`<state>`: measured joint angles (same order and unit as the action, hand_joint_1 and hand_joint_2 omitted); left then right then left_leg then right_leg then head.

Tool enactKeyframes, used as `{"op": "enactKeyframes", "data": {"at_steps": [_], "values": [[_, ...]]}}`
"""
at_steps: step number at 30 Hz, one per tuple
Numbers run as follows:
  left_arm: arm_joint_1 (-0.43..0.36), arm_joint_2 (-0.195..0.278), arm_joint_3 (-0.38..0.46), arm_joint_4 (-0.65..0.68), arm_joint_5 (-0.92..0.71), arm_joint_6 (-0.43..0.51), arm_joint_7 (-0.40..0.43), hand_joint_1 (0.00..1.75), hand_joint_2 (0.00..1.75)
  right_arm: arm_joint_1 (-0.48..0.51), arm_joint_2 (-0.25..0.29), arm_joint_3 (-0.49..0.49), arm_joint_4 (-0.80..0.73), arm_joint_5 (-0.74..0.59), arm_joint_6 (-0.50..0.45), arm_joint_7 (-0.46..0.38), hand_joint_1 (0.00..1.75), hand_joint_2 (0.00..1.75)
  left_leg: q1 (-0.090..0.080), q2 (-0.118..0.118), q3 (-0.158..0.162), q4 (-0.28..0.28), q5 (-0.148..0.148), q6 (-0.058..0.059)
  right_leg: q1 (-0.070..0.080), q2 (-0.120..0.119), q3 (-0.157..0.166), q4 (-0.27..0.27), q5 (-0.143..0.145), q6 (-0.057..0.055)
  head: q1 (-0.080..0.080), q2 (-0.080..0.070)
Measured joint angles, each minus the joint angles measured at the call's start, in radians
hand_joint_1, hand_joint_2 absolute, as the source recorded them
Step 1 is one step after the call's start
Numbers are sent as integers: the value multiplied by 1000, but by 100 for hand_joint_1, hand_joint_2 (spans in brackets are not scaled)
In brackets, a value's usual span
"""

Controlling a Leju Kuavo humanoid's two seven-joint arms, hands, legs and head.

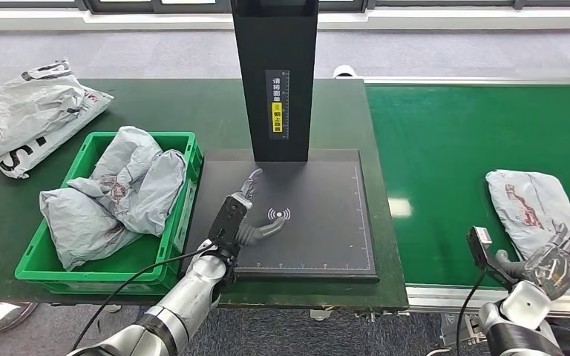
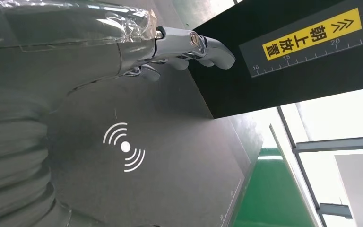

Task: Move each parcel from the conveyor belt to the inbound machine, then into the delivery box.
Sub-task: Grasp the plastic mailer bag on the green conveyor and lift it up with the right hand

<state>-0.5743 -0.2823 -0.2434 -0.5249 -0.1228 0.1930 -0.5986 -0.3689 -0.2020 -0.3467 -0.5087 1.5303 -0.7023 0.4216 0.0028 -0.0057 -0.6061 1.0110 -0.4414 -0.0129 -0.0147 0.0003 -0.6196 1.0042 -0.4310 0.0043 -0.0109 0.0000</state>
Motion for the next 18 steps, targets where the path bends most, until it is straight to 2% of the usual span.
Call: {"op": "enactKeyframes", "data": {"at_steps": [10,18], "values": [[0,5,0,0,-18,52,-24,0,175,-38,-28,32,143,25,40,81,0,175,0,-1,0,0,0,0,0,-1,1,0,0,0,0,0],[12,13,0,-12,-79,164,-40,0,175,-85,-36,81,186,25,84,106,0,175,0,-1,0,0,0,0,0,-1,1,0,0,0,0,0]]}}
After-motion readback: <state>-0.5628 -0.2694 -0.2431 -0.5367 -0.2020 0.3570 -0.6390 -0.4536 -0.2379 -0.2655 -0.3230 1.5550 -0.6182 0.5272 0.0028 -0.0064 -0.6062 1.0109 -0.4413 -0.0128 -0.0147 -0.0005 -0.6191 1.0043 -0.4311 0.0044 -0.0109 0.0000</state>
